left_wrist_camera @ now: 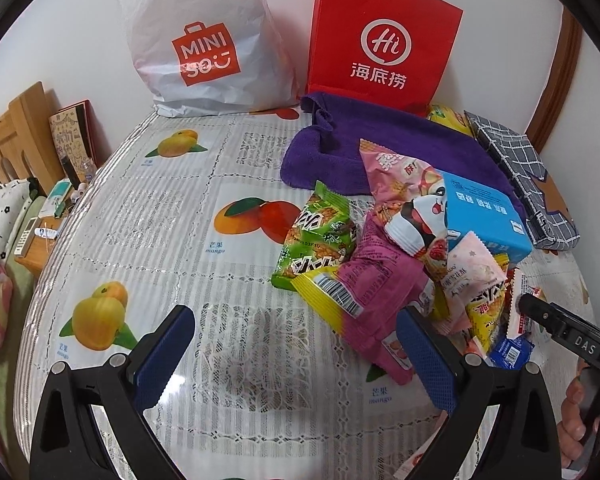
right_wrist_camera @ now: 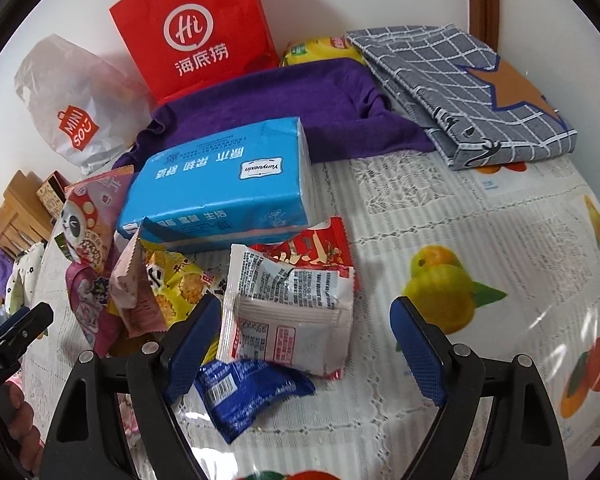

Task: Organize snacks
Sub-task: 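Lower both tools toward the snack pile in front of the tissue pack, then grasp the red-white wrapped candy with the right tool while the left grasps the pink snack bag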

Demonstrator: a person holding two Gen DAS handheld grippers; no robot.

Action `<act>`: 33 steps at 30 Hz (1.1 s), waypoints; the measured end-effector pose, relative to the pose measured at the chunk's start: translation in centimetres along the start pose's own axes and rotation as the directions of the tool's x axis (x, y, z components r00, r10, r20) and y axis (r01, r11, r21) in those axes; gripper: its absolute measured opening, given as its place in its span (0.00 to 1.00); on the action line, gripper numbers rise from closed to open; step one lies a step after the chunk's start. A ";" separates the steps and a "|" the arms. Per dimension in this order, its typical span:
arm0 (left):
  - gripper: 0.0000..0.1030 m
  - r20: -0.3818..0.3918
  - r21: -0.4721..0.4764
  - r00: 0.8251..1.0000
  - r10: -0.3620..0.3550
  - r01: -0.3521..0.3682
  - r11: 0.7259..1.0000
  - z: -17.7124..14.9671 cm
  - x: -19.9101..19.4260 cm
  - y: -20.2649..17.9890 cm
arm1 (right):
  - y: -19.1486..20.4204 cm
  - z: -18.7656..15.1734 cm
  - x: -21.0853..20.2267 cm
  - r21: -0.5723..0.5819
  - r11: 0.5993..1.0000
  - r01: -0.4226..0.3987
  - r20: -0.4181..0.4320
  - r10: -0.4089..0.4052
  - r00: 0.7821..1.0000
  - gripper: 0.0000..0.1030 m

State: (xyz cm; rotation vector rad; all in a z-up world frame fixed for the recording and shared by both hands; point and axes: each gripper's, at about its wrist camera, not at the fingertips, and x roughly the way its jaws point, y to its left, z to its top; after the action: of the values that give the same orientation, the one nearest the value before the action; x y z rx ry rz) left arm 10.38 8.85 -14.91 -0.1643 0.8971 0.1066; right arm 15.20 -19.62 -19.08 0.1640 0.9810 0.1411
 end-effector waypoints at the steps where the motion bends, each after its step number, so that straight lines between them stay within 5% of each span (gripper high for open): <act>1: 0.98 -0.001 0.000 1.000 -0.003 0.003 1.000 0.1 0.1 0.0 | 0.0 0.1 0.2 0.002 1.000 -0.001 -0.005 0.001 1.000 0.84; 11: 0.98 0.003 0.009 1.000 -0.024 0.024 1.000 0.3 0.2 0.0 | 0.9 0.3 2.1 -0.001 1.000 0.001 -0.047 -0.001 0.999 0.84; 19: 0.98 0.000 0.031 0.999 -0.046 0.046 0.998 0.5 0.5 -0.6 | 0.9 0.3 2.3 -0.025 1.000 -0.020 -0.060 0.018 0.998 0.65; 33: 0.98 -0.007 0.139 0.998 -0.058 0.059 0.989 1.4 1.9 -3.9 | -0.9 0.7 -1.2 -0.049 0.999 0.003 0.008 -0.003 1.000 0.65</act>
State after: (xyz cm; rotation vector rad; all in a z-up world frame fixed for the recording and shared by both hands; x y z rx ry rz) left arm 13.28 5.32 -15.17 -0.0605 0.8991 -0.0109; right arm 15.15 -20.73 -17.95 0.1186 0.9687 0.1614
